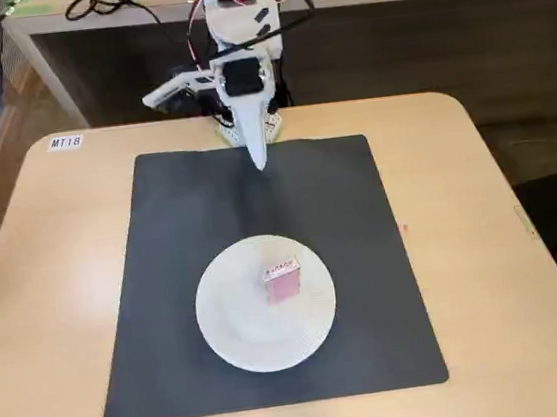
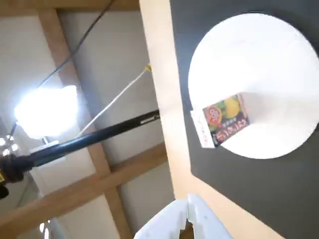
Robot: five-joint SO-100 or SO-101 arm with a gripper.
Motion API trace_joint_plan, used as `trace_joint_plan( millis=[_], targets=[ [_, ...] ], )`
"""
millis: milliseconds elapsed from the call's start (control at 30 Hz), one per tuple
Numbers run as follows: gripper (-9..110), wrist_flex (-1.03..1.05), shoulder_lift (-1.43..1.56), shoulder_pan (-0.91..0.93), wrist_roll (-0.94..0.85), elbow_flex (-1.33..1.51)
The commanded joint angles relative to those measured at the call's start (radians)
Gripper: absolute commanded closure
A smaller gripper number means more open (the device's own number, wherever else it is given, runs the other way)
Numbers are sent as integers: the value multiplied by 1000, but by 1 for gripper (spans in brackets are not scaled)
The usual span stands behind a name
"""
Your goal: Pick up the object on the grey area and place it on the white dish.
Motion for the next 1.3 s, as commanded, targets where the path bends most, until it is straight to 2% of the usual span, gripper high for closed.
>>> trace_joint_plan(
  millis=[0,133,367,500,833,1267],
  targets=[
    [102,-179,189,-5,-40,281],
    [102,-302,390,5,-54,583],
    [102,-295,607,28,-97,865],
    [102,-227,847,48,-91,1043],
    [102,-209,850,54,-176,1187],
    [102,-209,850,40,-225,1189]
  ],
)
